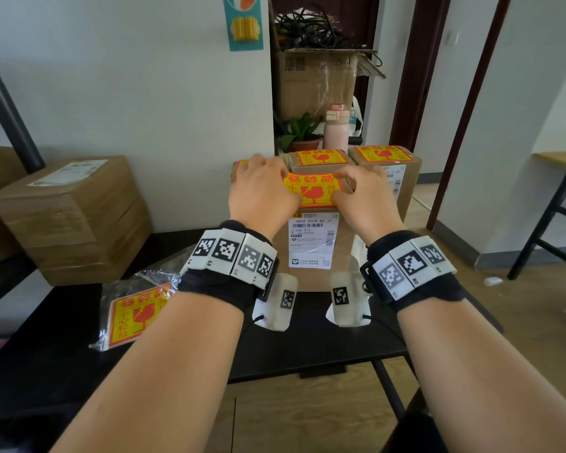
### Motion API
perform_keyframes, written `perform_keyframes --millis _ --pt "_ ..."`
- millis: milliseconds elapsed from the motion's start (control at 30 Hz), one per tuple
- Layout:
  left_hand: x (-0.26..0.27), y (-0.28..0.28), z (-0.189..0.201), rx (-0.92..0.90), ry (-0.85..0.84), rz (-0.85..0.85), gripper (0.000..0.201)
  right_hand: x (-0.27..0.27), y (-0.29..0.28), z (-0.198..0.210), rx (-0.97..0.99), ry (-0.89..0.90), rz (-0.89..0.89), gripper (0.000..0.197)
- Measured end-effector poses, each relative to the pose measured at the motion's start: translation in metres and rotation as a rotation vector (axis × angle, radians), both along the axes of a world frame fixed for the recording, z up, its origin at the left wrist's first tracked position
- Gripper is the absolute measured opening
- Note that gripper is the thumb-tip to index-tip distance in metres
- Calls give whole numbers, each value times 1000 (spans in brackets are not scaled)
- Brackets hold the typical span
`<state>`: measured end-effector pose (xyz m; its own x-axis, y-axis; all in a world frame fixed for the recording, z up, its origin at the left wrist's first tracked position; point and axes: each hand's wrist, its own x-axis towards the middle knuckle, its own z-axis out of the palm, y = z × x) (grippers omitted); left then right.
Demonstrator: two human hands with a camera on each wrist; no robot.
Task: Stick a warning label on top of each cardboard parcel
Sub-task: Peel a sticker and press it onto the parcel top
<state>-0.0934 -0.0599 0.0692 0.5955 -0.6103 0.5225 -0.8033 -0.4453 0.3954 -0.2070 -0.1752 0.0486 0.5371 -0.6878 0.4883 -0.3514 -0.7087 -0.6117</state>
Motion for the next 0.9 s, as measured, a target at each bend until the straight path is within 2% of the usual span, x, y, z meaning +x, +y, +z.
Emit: perform_keyframes --millis 100,167,233,333,400,500,600,800,900 --pt "2 -5 -2 164 -42 -124 43 2 4 -3 -26 8 -34 28" --pt "6 -9 -9 222 37 -168 43 3 6 -4 -73 9 -72 28" --pt "11 -9 -15 168 108 -226 44 3 7 -6 -101 13 -101 28" --pt "14 -9 -15 100 125 -288 39 4 2 -6 -99 8 -90 25" --pt "16 -11 -12 91 132 -287 35 7 -2 -4 -107 -7 -42 24" --pt "18 -16 -13 130 92 -256 31 13 -4 1 -28 20 69 34" --pt "17 -17 -19 237 24 -211 42 16 -7 0 71 73 104 41" --pt "4 -10 -5 502 -71 -231 48 18 -7 -15 80 -88 154 37" --pt "7 -9 -7 500 -78 -246 48 19 -6 -17 119 -116 157 36"
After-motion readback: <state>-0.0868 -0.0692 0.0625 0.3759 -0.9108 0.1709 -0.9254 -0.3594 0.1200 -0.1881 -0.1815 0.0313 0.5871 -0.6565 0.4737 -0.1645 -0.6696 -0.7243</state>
